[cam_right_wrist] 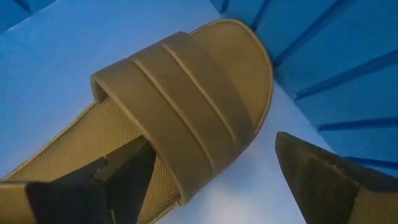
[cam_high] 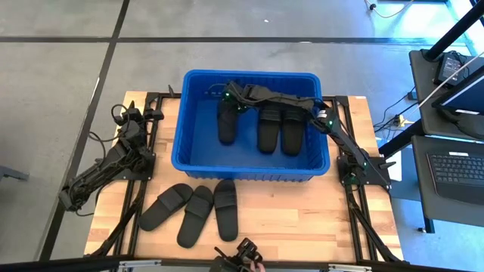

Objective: Pick and place slides into bin
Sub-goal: Put the black slide in the blue bin, then put the black slide into the blue bin

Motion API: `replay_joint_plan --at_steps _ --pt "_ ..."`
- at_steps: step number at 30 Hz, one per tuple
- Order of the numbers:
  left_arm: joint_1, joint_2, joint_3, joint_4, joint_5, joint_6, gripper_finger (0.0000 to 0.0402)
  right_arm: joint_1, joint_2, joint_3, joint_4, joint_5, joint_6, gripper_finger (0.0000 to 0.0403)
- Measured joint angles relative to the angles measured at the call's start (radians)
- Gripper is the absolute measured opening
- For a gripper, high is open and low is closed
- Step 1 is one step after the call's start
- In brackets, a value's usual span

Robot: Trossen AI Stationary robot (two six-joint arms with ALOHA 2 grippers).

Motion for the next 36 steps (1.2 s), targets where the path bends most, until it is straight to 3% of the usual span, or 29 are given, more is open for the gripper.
replay_joint_plan --at_steps 19,31,36 --pt "0.000 0.000 0.000 0.000 0.000 0.000 0.0248 -0.001 0.000 0.005 -0.052 -0.137 0.020 0.0327" --pt "0.000 0.000 0.000 0.000 0.000 0.000 0.0248 0.004 0.000 0.249 -0.273 -0.131 -0.073 0.0327" --pt "0.000 0.000 0.000 0.001 0.000 0.000 0.0248 0.029 -0.065 0.242 -0.277 -0.140 -0.187 0.0327"
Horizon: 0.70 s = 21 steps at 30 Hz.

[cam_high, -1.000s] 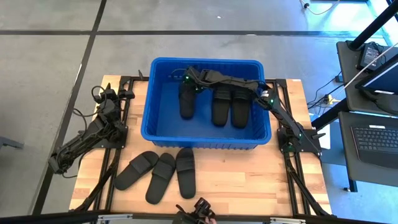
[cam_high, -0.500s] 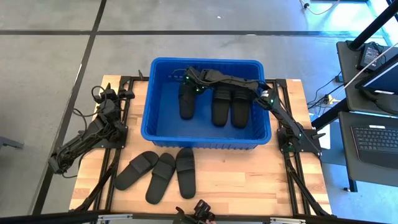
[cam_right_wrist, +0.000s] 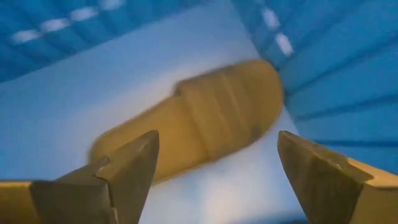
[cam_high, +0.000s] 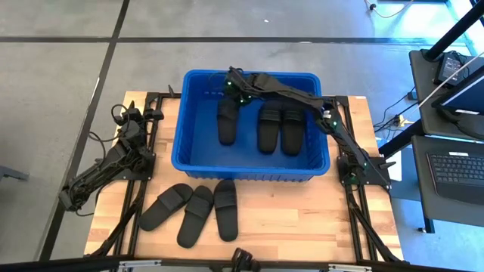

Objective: Pick and place slides into bin
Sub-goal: Put the black slide into the blue bin

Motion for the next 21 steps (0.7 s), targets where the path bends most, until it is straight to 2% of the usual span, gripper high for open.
replay_joint_plan --at_steps 6,10,15,21 --pt "-0.003 0.000 0.000 0.003 0.008 -0.006 0.0248 0.063 -0.069 0.006 -0.025 0.000 -0.085 0.0327" --pt "-0.003 -0.002 0.000 0.010 0.074 -0.065 0.0248 0.127 -0.107 0.007 -0.039 0.000 -0.117 0.0327" --pt "-0.003 -0.002 0.000 0.027 0.279 -0.074 0.0248 0.207 -0.152 0.009 -0.067 0.001 -0.133 0.0327" --pt "-0.042 -0.002 0.000 0.058 0.606 -0.074 0.0248 0.291 -0.205 0.009 -0.129 0.017 -0.132 0.0327"
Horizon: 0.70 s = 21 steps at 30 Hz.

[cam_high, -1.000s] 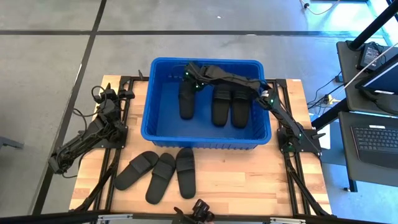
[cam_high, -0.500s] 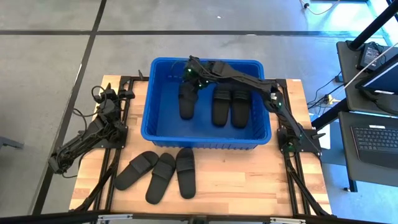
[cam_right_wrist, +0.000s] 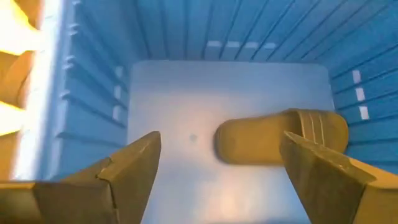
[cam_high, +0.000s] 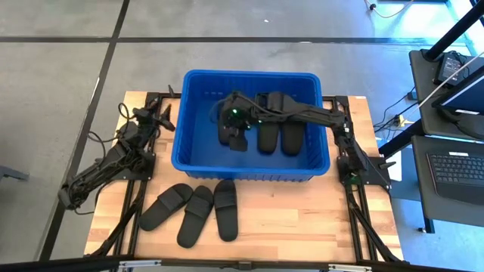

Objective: Pick and place slides into bin
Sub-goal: Put the black slide into the blue bin

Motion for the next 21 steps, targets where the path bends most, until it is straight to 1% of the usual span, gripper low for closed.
replay_joint_plan --at_steps 4,6,9,12,17,21 --pt "-0.064 0.000 0.016 0.032 0.148 -0.001 0.0248 0.057 -0.032 0.000 -0.090 0.095 0.056 0.0327" --pt "-0.106 0.000 0.036 0.042 0.182 -0.004 0.0248 0.090 -0.045 0.000 -0.130 0.132 0.086 0.0327" --pt "-0.181 0.000 0.063 0.043 0.232 -0.006 0.0248 0.150 -0.055 0.000 -0.155 0.136 0.121 0.0327" --pt "-0.259 0.000 0.096 0.050 0.233 -0.002 0.0248 0.209 -0.055 0.000 -0.150 0.138 0.132 0.0327" --pt "-0.374 0.000 0.170 0.049 0.226 0.019 0.0248 0.291 -0.056 0.000 -0.132 0.219 0.134 0.0327" --pt "-0.468 0.007 0.230 0.050 0.277 0.018 0.0248 0.356 -0.074 -0.002 -0.114 0.230 0.159 0.0327"
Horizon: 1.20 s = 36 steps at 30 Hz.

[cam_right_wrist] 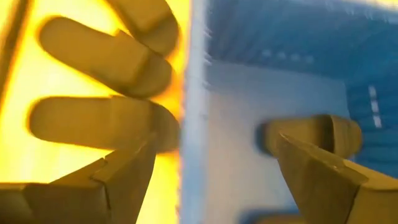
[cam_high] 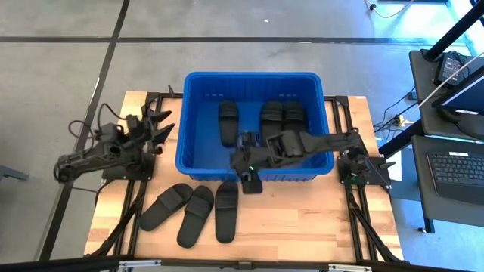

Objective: Pick and place slides into bin
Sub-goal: Put the black slide into the blue bin

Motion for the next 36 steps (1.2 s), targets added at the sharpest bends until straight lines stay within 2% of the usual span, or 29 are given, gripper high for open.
replay_joint_plan --at_steps 6,9,13,17,19,22,27,34,36 --pt "-0.141 0.062 0.030 0.005 0.039 -0.051 0.0248 0.073 -0.004 -0.013 0.158 -0.001 -0.050 0.0327" --pt "-0.213 0.137 0.030 0.011 0.002 -0.072 0.0248 0.080 -0.004 -0.037 0.273 0.002 -0.085 0.0327" --pt "-0.308 0.280 0.029 0.128 -0.080 -0.050 0.0248 0.042 -0.004 -0.064 0.418 0.102 -0.124 0.0327" --pt "-0.405 0.421 0.029 0.340 -0.130 0.036 0.0248 -0.029 -0.004 -0.072 0.462 0.113 -0.134 0.0327" --pt "-0.450 0.478 0.039 0.392 -0.172 0.076 0.0248 -0.066 -0.004 -0.072 0.455 0.112 -0.157 0.0327" --pt "-0.513 0.542 0.075 0.390 -0.270 0.121 0.0248 -0.140 -0.004 -0.072 0.447 0.069 -0.195 0.0327" --pt "-0.597 0.592 0.149 0.378 -0.392 0.218 0.0248 -0.319 -0.004 -0.073 0.448 -0.108 -0.236 0.0327" --pt "-0.651 0.592 0.238 0.259 -0.426 0.238 0.0248 -0.546 -0.035 -0.106 0.456 -0.178 -0.244 0.0327" --pt "-0.659 0.592 0.252 0.229 -0.426 0.238 0.0248 -0.597 -0.049 -0.123 0.482 -0.228 -0.242 0.0327"
